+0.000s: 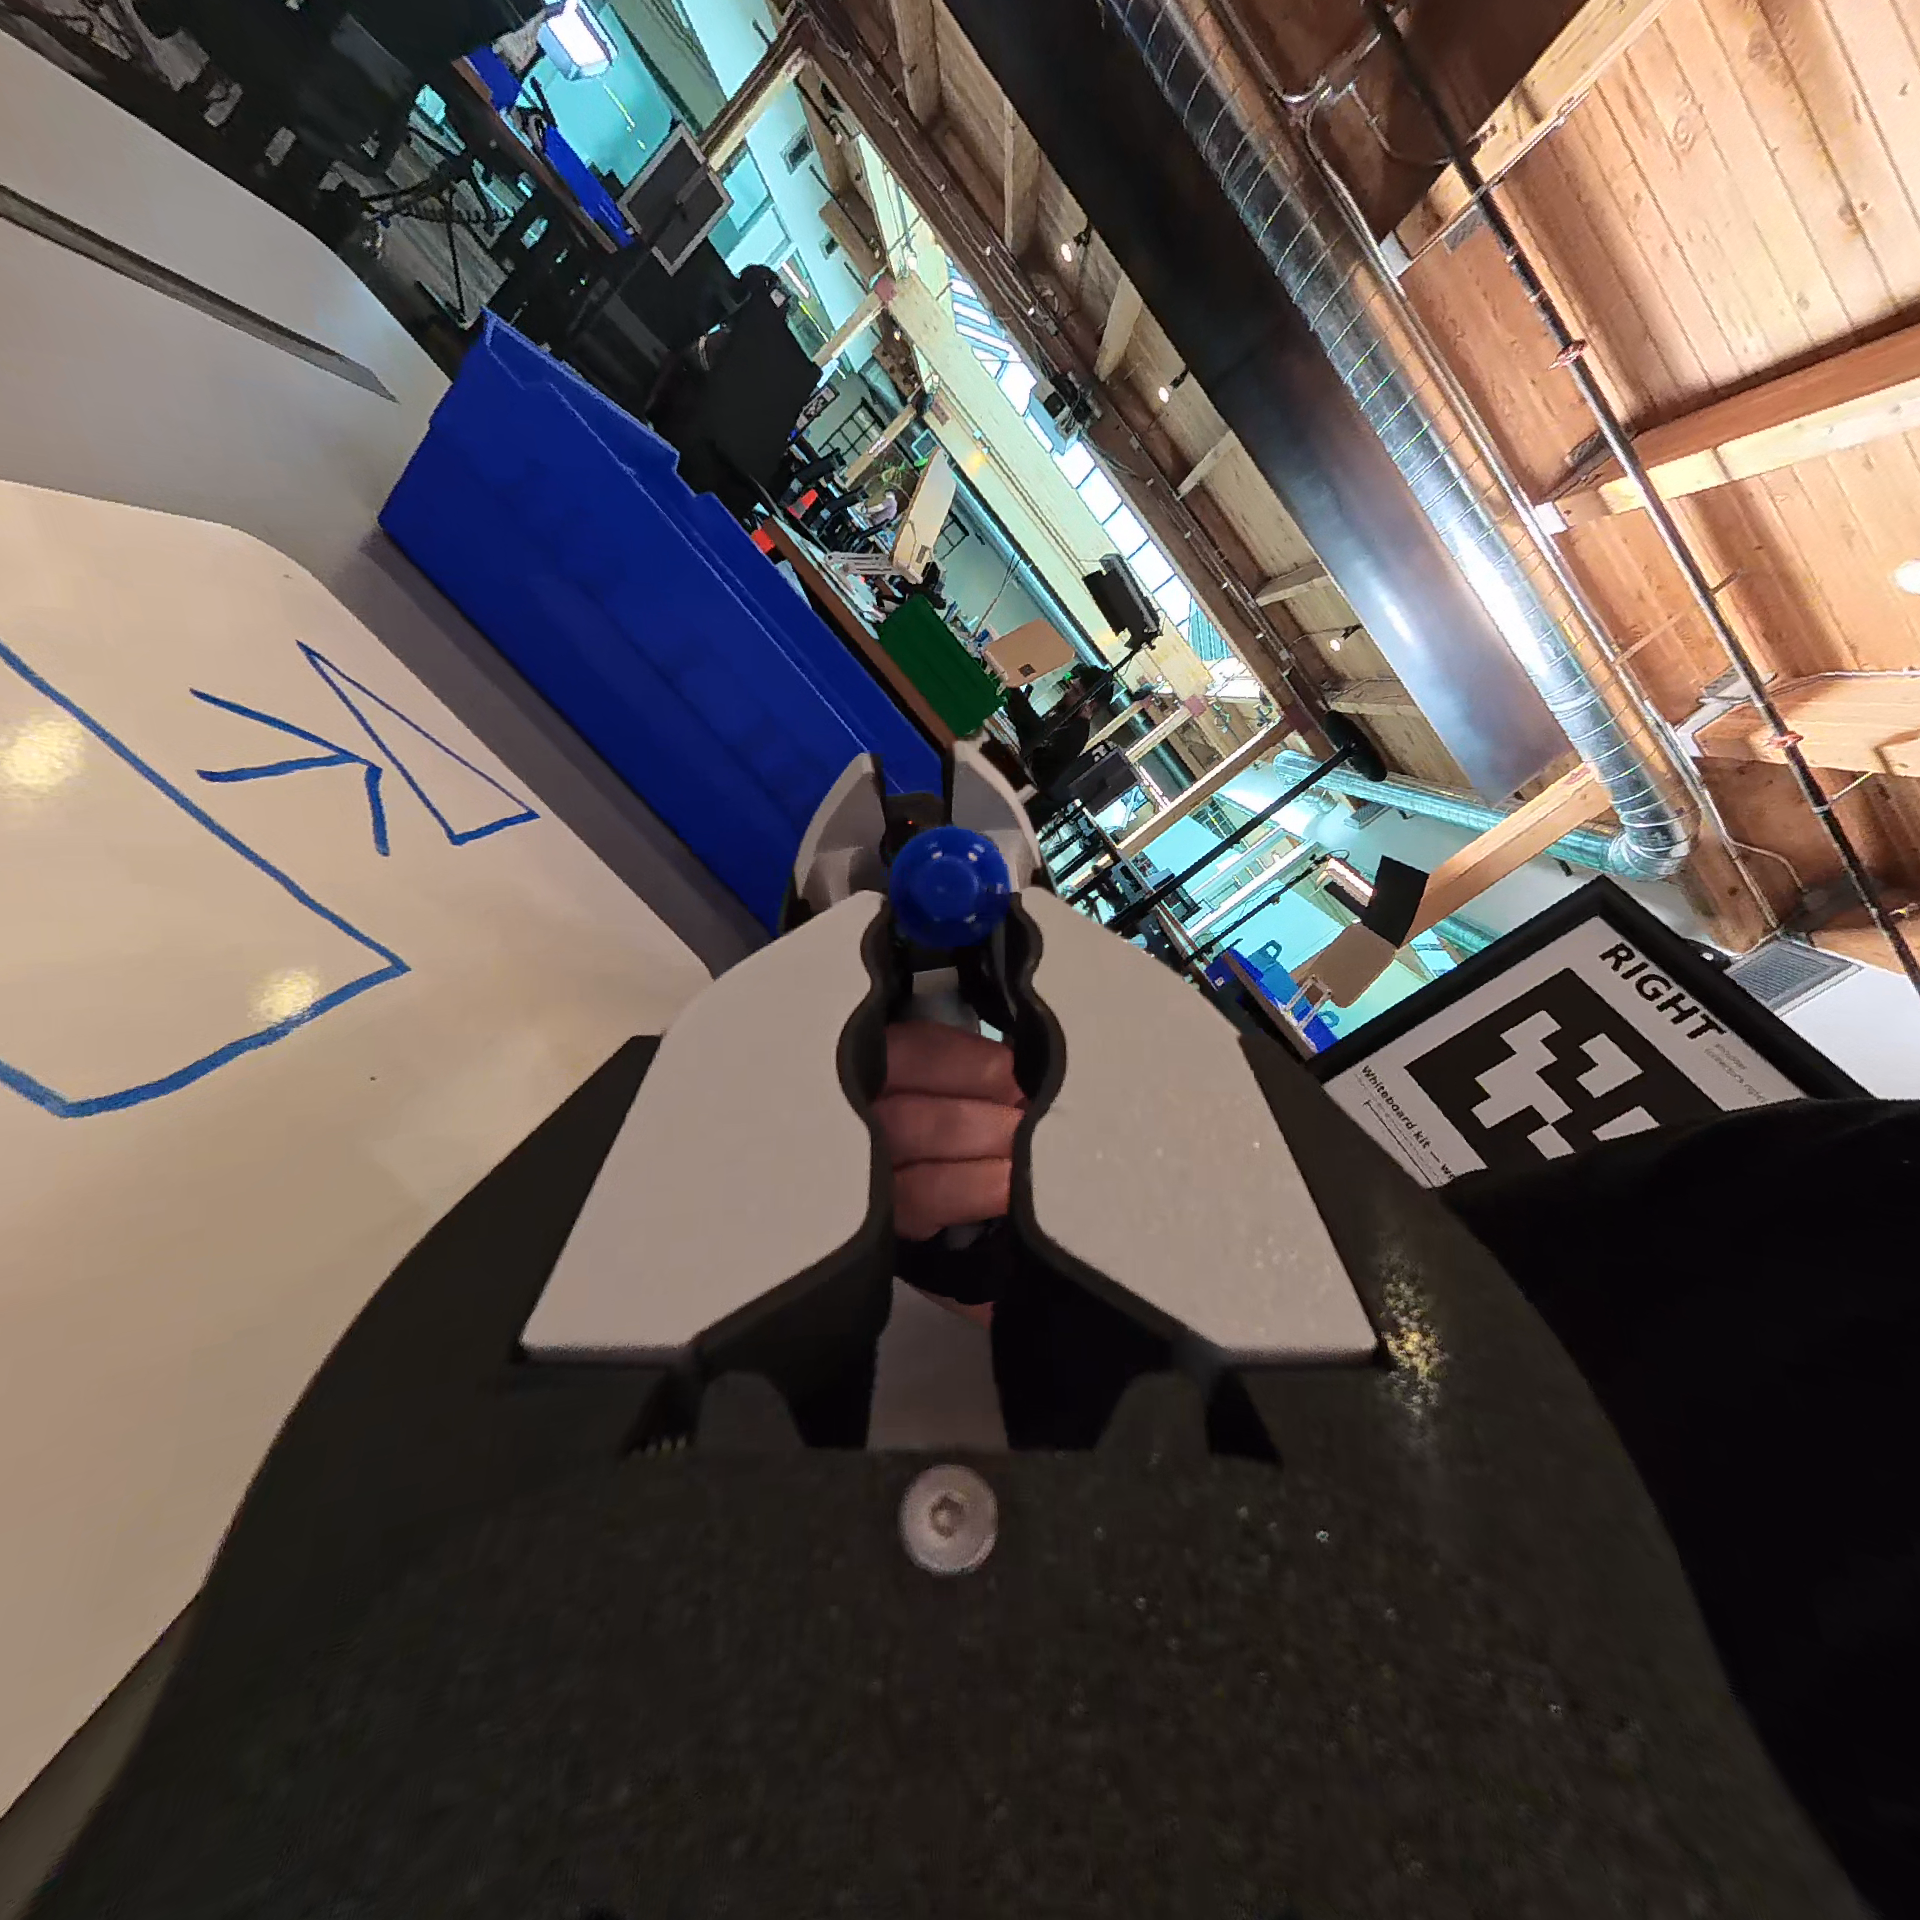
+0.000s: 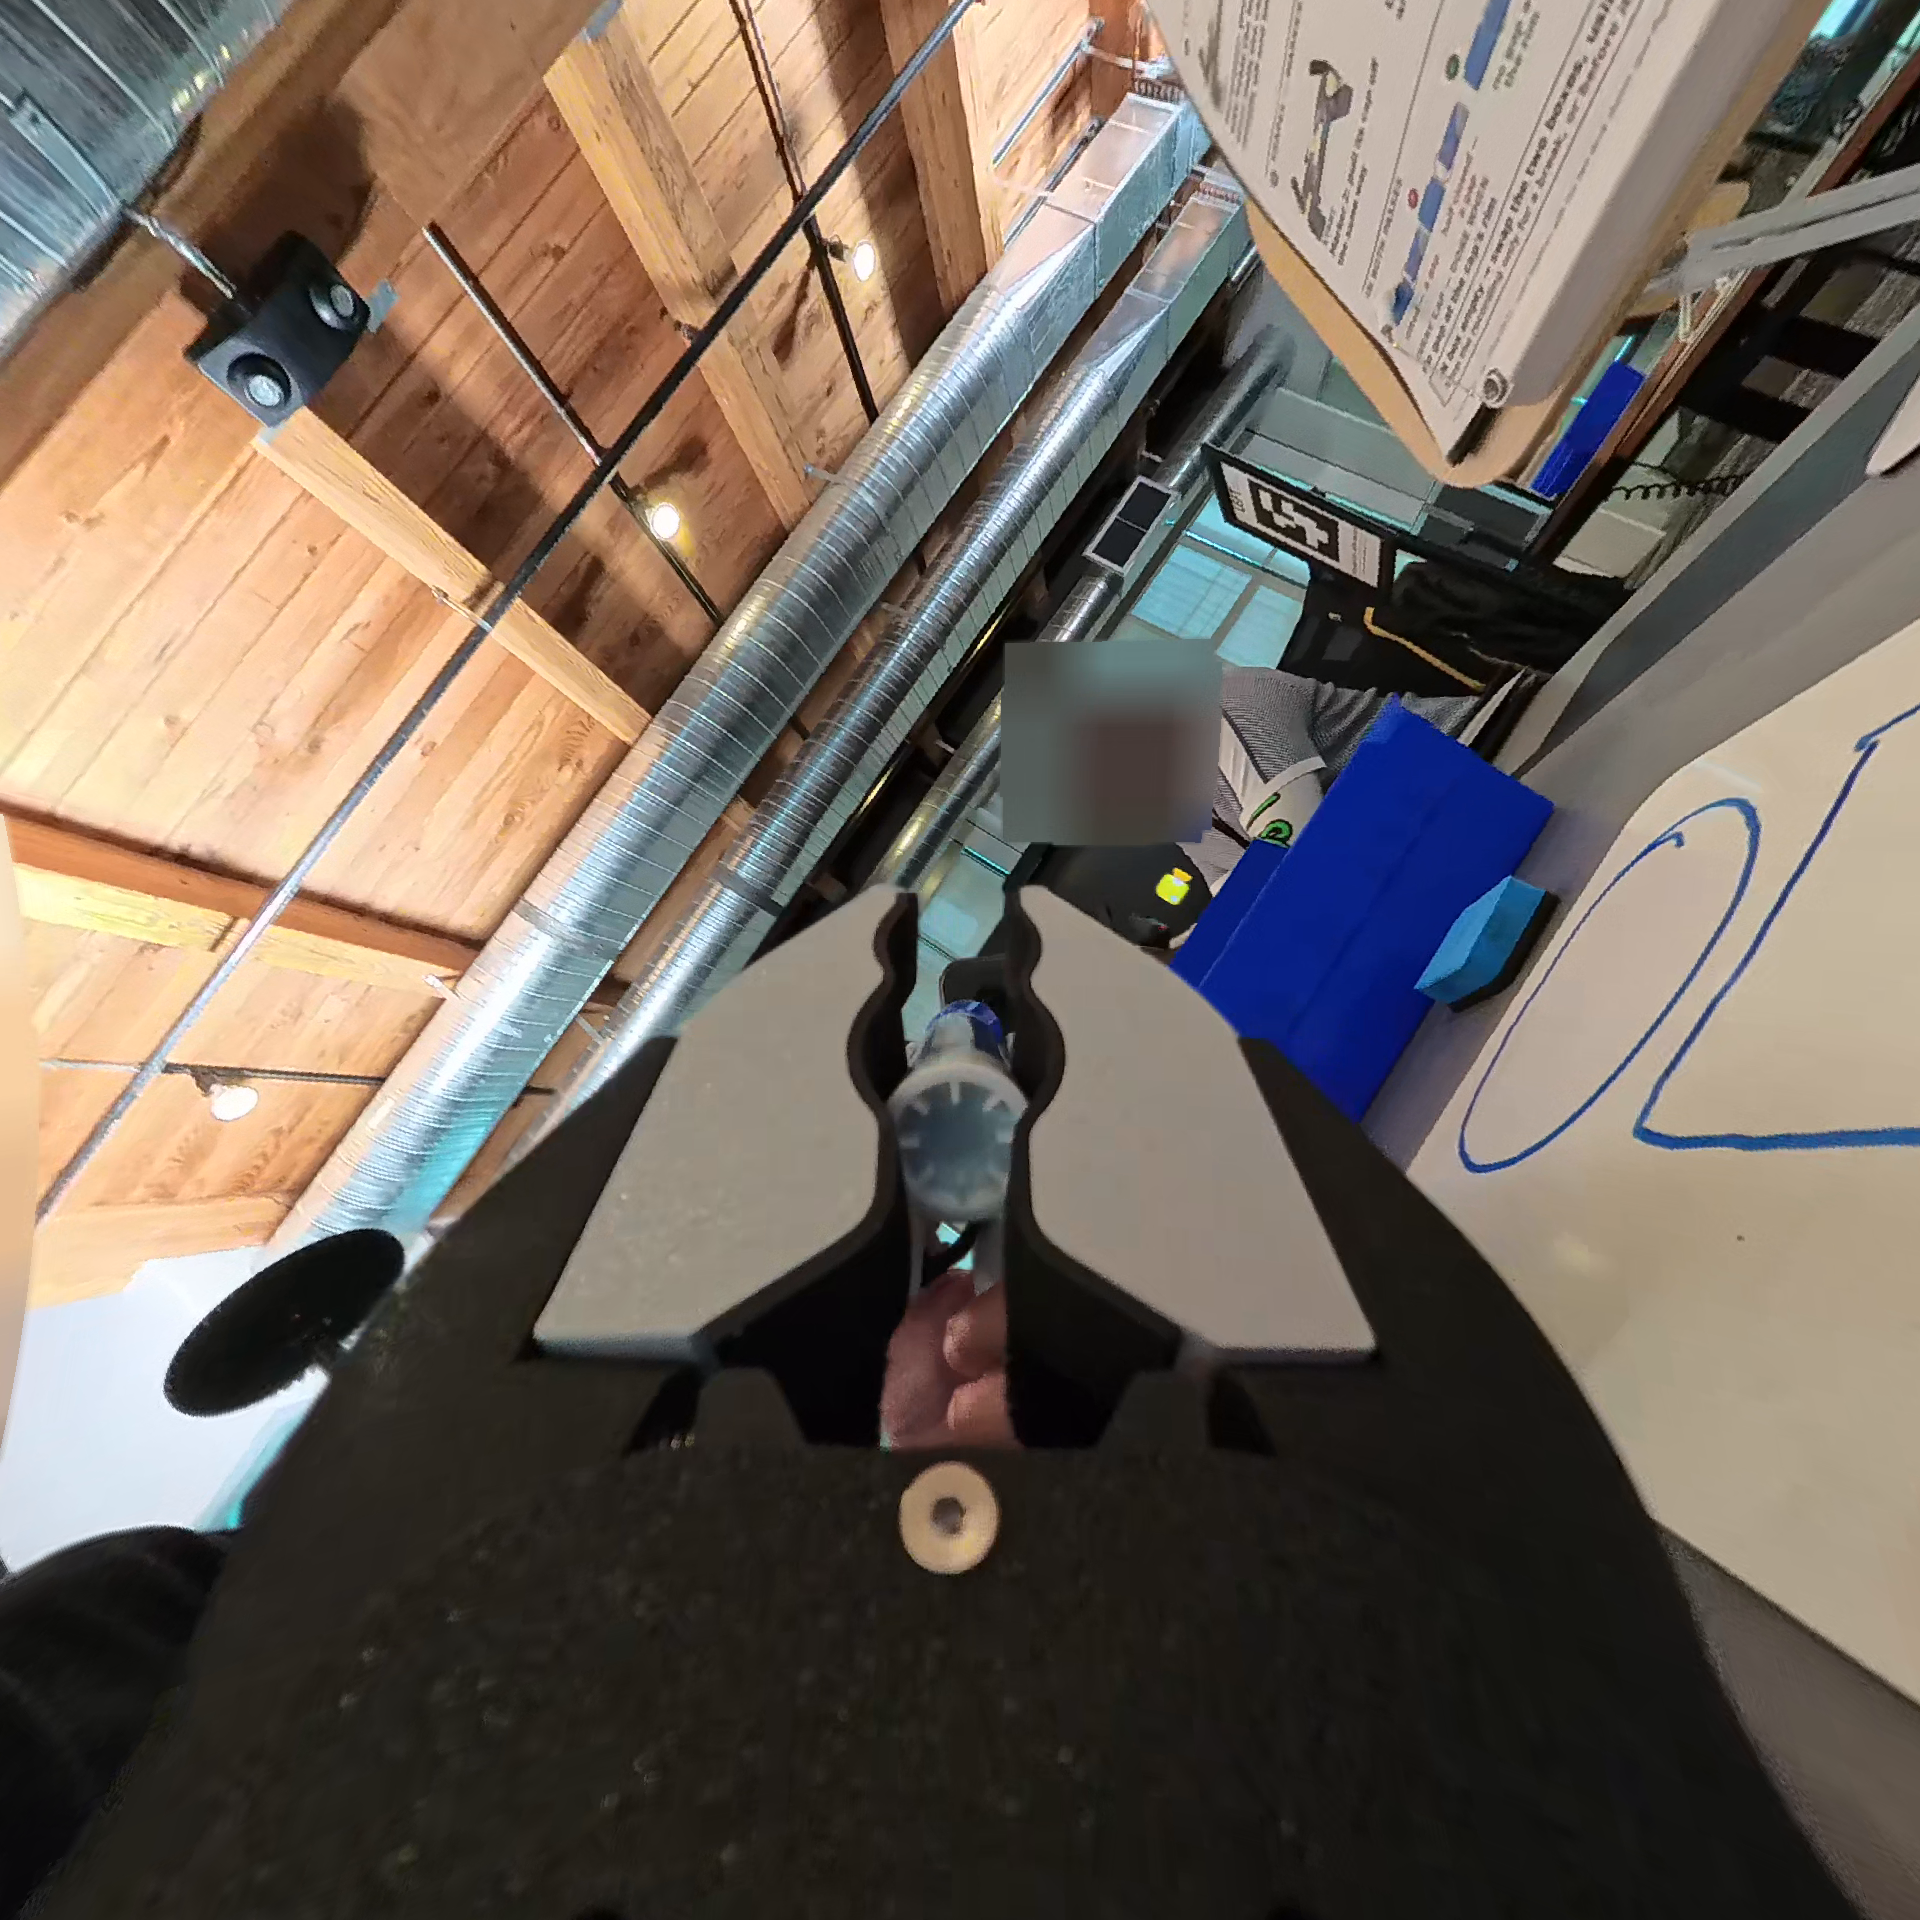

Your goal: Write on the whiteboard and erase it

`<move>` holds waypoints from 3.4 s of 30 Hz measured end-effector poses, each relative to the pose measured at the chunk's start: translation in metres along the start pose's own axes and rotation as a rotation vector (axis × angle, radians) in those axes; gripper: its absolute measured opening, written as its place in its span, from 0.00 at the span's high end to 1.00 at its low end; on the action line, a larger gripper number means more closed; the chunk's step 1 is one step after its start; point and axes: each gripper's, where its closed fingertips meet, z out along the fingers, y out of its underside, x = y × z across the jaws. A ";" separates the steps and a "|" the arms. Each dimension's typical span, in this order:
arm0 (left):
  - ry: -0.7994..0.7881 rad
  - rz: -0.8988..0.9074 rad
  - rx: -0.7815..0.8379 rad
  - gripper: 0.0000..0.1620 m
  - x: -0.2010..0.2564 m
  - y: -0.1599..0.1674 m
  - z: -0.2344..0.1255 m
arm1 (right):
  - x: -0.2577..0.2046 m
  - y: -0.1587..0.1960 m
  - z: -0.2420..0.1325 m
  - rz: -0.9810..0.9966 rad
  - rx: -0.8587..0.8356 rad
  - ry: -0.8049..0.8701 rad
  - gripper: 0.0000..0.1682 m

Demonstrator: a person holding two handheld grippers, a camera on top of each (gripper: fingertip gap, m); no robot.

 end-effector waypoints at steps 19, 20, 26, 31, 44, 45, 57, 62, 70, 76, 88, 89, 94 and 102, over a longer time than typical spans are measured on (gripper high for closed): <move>-0.092 0.156 -0.018 0.91 -0.003 -0.016 -0.021 | 0.002 -0.009 -0.003 -0.001 -0.020 -0.001 0.91; -0.098 0.176 -0.031 0.92 -0.002 -0.015 -0.021 | 0.001 -0.007 -0.002 -0.010 -0.033 -0.004 0.91; -0.115 0.230 -0.080 0.98 -0.002 -0.009 -0.023 | 0.002 -0.003 0.000 -0.033 -0.069 0.008 0.91; -0.100 0.207 -0.105 0.97 -0.004 -0.007 -0.025 | 0.003 -0.001 0.001 -0.041 -0.088 0.014 0.91; -0.131 0.195 -0.144 1.00 -0.014 -0.001 -0.031 | 0.006 0.009 0.001 -0.120 -0.163 0.052 0.91; -0.128 0.203 -0.148 1.00 -0.013 -0.001 -0.031 | 0.006 0.009 0.001 -0.131 -0.175 0.054 0.91; -0.096 0.181 -0.153 1.00 -0.011 0.004 -0.029 | 0.003 0.017 0.003 -0.258 -0.258 0.086 0.91; -0.112 0.227 -0.169 1.00 -0.008 0.003 -0.029 | 0.002 0.017 0.002 -0.217 -0.243 0.063 0.91; -0.102 0.220 -0.171 1.00 -0.010 0.003 -0.029 | 0.002 0.013 0.002 -0.177 -0.219 0.059 0.91; -0.080 0.191 -0.183 0.82 -0.007 0.010 -0.022 | -0.011 0.004 0.000 -0.210 -0.210 0.025 0.91; -0.050 0.186 -0.170 0.77 0.000 0.013 -0.018 | -0.015 0.020 0.004 -0.277 -0.280 0.033 0.91; -0.048 0.180 -0.167 0.77 -0.001 0.013 -0.019 | -0.019 0.014 0.004 -0.311 -0.280 0.045 0.91; -0.077 0.170 -0.157 0.76 -0.008 0.011 -0.027 | -0.080 -0.062 0.002 -0.774 -0.322 0.249 0.91; -0.051 0.091 -0.151 0.77 -0.013 0.010 -0.026 | -0.023 -0.235 -0.133 -0.887 -0.717 1.284 0.91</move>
